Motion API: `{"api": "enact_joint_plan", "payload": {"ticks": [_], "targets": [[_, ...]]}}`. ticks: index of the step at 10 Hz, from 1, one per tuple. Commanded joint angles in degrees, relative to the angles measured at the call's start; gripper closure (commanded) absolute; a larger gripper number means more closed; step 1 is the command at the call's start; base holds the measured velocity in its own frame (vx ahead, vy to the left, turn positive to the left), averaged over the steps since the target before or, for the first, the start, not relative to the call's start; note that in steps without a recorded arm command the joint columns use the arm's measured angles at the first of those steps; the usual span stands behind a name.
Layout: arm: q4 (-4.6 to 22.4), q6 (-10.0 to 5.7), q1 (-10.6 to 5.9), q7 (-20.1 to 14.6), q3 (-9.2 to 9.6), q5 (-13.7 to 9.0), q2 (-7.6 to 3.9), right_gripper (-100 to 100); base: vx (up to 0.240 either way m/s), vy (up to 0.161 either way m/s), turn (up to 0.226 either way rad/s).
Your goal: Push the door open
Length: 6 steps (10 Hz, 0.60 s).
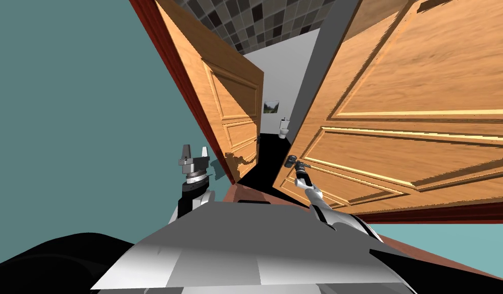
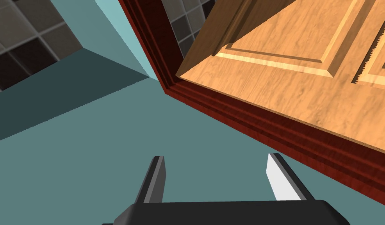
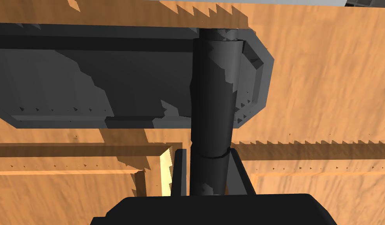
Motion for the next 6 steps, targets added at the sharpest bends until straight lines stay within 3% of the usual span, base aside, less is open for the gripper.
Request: {"api": "enact_joint_plan", "payload": {"ticks": [1,2,5,6], "targets": [[-0.88,0.27,-0.10,1.07,-2.27,-0.19,-0.77,100,0.092,-0.021,0.020],[-0.47,0.23,-0.42,1.75,-3.25,-0.18,-0.55,100,0.104,-0.008,0.012],[-0.47,0.23,-0.42,1.75,-3.25,-0.18,-0.55,100,0.035,-0.006,0.000],[-0.05,0.19,-0.76,2.45,-4.25,-0.17,-0.34,100,0.022,0.005,0.004]]}}
